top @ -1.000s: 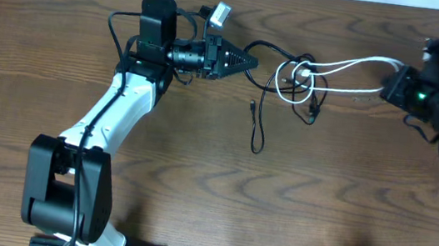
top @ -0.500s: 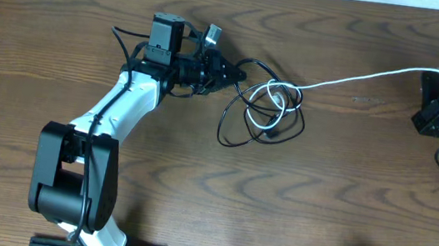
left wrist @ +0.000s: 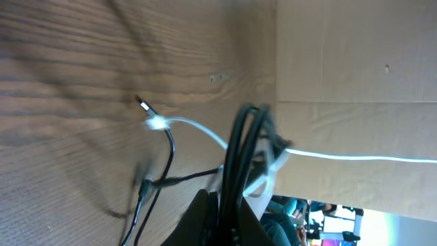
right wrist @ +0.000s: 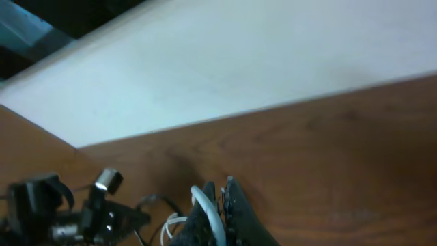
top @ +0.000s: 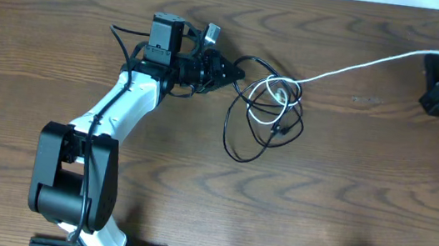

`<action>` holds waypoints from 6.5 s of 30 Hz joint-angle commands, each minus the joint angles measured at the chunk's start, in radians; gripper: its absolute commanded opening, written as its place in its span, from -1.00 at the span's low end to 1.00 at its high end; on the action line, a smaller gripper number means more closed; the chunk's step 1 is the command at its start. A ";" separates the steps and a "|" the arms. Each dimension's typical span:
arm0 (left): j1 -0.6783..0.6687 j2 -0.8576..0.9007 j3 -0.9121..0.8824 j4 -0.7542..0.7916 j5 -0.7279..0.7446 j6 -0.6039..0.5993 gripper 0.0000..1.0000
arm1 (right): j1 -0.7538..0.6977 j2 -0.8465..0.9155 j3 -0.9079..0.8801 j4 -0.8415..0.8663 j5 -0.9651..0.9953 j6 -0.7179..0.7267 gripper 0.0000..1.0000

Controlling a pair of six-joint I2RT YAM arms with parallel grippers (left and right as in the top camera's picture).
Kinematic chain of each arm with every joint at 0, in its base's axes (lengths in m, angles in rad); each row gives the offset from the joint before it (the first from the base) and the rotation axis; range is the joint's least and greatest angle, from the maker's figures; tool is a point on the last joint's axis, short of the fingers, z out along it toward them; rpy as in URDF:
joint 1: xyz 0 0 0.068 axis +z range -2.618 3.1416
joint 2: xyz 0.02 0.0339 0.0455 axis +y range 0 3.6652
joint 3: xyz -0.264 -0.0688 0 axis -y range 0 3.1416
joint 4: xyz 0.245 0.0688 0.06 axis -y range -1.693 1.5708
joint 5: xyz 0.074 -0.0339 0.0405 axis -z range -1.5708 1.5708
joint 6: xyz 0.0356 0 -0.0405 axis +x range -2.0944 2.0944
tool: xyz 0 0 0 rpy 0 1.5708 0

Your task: Untangle cables

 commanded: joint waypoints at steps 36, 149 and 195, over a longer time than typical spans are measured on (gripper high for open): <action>-0.020 -0.007 0.002 1.091 0.296 -0.817 -0.85 | 0.227 0.529 0.088 0.016 -0.624 -0.327 0.35; 0.080 -0.007 0.005 1.109 0.166 -0.949 -0.85 | 0.225 0.667 0.105 -0.296 -0.276 -0.456 0.25; -0.069 -0.007 0.005 1.302 -0.020 -1.107 -0.85 | 0.558 0.811 0.092 0.180 0.018 -0.108 -0.71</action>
